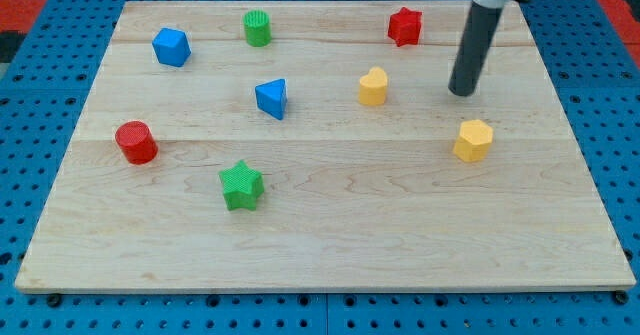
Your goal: Place the hexagon vertically below the yellow heart
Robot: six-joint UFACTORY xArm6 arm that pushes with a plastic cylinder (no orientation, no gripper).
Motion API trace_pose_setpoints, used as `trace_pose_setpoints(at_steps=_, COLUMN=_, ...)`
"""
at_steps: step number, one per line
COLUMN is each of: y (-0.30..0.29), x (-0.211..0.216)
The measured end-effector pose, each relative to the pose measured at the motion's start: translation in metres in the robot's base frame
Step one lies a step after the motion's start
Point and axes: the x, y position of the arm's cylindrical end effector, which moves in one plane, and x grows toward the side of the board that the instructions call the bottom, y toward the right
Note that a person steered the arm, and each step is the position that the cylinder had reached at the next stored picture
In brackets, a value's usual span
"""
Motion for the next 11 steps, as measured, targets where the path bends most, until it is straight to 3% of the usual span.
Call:
trace_pose_setpoints(at_steps=3, y=0.014, x=0.071)
trace_pose_setpoints(at_steps=6, y=-0.087, x=0.118)
trace_pose_setpoints(at_steps=7, y=-0.049, x=0.150)
trace_pose_setpoints(at_steps=8, y=-0.110, x=0.208)
trace_pose_setpoints(at_steps=9, y=-0.215, x=0.224)
trace_pose_setpoints(at_steps=10, y=-0.296, x=0.209)
trace_pose_setpoints(at_steps=11, y=-0.307, x=0.184)
